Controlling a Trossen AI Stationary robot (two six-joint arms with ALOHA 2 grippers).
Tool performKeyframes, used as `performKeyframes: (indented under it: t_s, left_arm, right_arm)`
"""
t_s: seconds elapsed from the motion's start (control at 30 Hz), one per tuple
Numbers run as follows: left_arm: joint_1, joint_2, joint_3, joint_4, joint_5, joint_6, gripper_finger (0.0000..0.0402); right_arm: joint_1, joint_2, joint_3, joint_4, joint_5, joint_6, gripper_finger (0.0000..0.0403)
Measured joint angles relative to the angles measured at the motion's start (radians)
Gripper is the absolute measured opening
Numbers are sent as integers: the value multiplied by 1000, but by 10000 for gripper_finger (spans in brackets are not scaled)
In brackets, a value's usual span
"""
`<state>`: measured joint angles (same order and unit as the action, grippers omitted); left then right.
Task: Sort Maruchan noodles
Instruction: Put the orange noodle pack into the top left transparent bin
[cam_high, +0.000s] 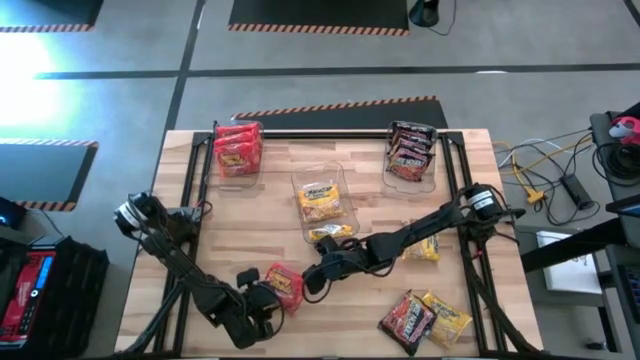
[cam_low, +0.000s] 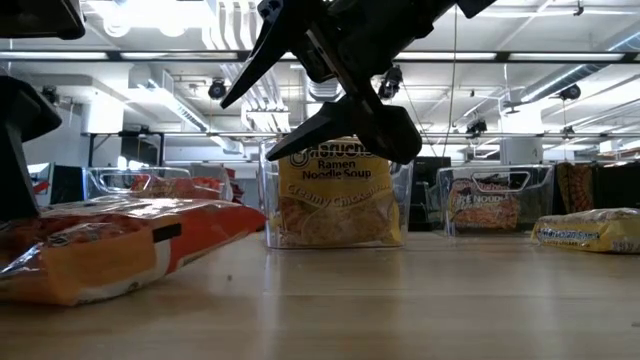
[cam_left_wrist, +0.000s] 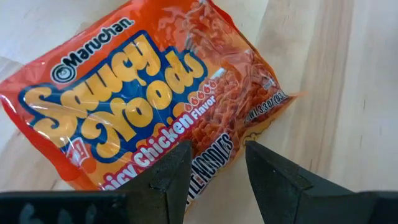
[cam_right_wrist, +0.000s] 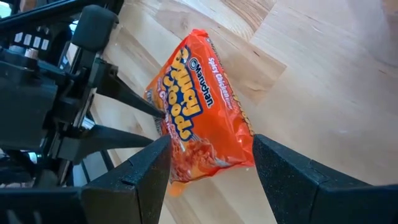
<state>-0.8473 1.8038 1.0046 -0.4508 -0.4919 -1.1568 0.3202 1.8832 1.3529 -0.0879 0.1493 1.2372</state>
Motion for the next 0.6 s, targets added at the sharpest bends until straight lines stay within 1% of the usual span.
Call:
performKeyframes:
  t_s: [0.17,0.33,0.4,0.47,0.5,0.6]
  left_arm:
    - [1,17,0,2,2,-8,138]
    - [-12,17,0,-11,36,-9,138]
    - [-18,17,0,-9,75,-22,138]
    - [-24,25,-6,-28,150,-38,138]
    - [-29,28,-5,-31,134,-38,138]
    - [-23,26,-6,-36,145,-39,138]
  right_arm:
    - [0,0,0,-1,0,2,215]
    - [0,0,0,-4,-3,1,215]
    - [0,0,1,-7,-3,-4,215]
    - [0,1,1,-7,-4,-4,215]
    - [0,2,1,-7,-12,-6,215]
    - [-2,16,2,1,-37,-10,215]
